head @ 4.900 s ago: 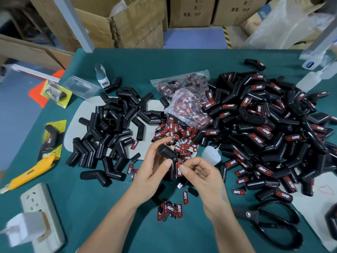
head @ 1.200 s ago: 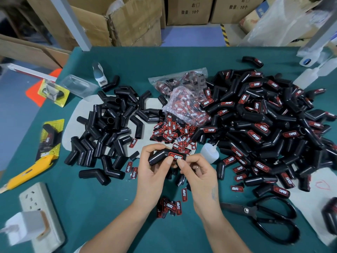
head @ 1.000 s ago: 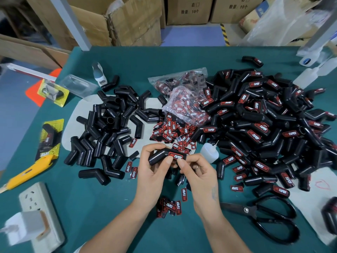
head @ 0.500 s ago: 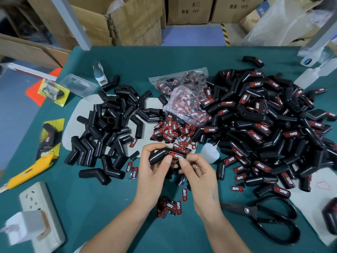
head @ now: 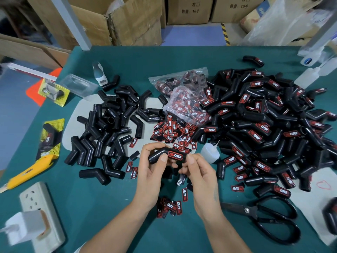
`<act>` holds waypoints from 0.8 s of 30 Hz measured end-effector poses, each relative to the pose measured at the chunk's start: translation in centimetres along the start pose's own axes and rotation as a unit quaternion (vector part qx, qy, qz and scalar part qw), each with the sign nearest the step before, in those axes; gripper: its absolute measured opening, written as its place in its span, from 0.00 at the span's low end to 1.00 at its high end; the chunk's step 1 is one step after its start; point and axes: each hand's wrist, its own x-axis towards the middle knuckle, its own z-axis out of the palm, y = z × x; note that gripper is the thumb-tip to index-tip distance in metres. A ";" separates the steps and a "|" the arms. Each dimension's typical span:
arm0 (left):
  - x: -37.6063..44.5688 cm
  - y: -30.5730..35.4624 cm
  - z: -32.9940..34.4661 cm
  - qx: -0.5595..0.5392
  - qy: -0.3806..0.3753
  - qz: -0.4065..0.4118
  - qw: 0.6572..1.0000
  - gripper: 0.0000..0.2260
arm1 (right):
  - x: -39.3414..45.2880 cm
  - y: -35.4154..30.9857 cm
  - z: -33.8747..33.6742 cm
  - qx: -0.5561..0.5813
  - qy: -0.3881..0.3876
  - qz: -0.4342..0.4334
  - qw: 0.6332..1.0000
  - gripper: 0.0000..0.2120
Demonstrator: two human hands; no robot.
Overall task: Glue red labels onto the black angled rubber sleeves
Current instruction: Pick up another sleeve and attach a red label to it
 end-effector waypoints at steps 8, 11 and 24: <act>0.1 0.2 0.0 0.010 0.005 0.006 1.000 0.12 | 0.0 -0.1 0.1 0.003 -0.015 -0.016 1.000 0.15; 0.0 0.2 0.1 0.008 0.006 0.004 1.000 0.12 | 0.1 -0.1 0.1 0.014 -0.015 -0.029 0.999 0.06; 0.0 0.6 0.3 0.026 0.014 0.011 1.000 0.12 | -0.1 -0.3 0.1 0.048 -0.012 -0.004 0.999 0.09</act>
